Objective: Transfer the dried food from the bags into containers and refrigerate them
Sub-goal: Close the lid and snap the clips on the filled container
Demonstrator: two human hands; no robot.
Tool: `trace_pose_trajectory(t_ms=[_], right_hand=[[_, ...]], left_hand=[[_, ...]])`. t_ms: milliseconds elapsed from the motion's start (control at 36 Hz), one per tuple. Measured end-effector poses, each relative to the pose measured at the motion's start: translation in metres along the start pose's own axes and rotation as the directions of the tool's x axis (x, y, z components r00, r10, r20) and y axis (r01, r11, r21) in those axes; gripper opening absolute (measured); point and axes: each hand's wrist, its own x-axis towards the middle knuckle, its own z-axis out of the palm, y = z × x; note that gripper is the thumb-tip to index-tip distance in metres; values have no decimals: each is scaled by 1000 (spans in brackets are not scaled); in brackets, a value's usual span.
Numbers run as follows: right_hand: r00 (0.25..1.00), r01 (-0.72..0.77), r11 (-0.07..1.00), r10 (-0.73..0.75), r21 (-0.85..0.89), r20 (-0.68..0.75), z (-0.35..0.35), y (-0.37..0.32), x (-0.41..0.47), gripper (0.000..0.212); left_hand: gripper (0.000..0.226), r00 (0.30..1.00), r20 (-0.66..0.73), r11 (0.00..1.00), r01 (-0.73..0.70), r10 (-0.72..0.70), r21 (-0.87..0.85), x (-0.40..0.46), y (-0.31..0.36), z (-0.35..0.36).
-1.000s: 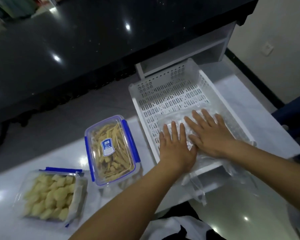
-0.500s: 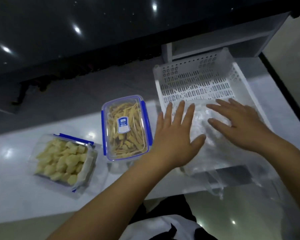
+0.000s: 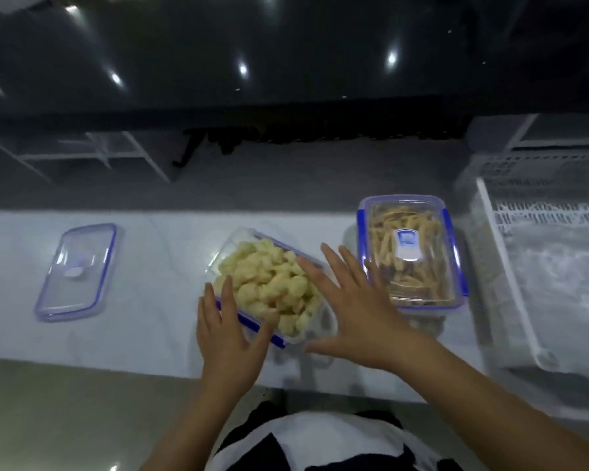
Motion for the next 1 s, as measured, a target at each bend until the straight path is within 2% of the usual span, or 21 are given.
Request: trace_pose_trajectory(t_ms=[111,194,333,444,583,750,806,861,944,972,1000], right_hand=[[990,-110,993,114,-52,82,20,-27,40,128],[975,-203,978,206,-42,84,29,-43,54,129],[937,-350,937,350,-16,0,40,-70,69,131],[903,-423,906,422,9,-75,59,-105,86,129],[851,-507,862,502,8,-154,78,-142,119,127],[818,-562,826,562,37,-120,85,-163,132,127],[812,-561,826,562,52,-160,81,-171,129,119],[803,-513,846,532,143,-269,73,-185,125,103],[780,-340,835,507,433,-366,60,-208,118,74],[785,-270,774,522,573,-335,53,-216,117,65],[798,-206,664,539,718,-269,46,-224,117,59]], left_hand=[[88,999,22,992,-35,38,-125,22,-49,-26],[86,1000,-6,985,1,-2,-175,49,-91,-54],[93,996,-81,999,48,-47,10,105,-165,-107],[102,978,-119,969,191,-174,155,149,-228,-145],[126,940,-45,913,339,-338,229,190,-267,-170],[128,945,-65,910,327,-321,253,199,-283,-172],[127,950,-84,914,313,-301,260,199,-283,-173],[126,959,-80,928,284,-272,242,197,-279,-174],[124,976,-45,973,218,-215,79,186,-266,-178],[124,984,-38,985,174,-174,15,179,-258,-179],[124,992,-30,992,119,-121,-49,170,-247,-180]])
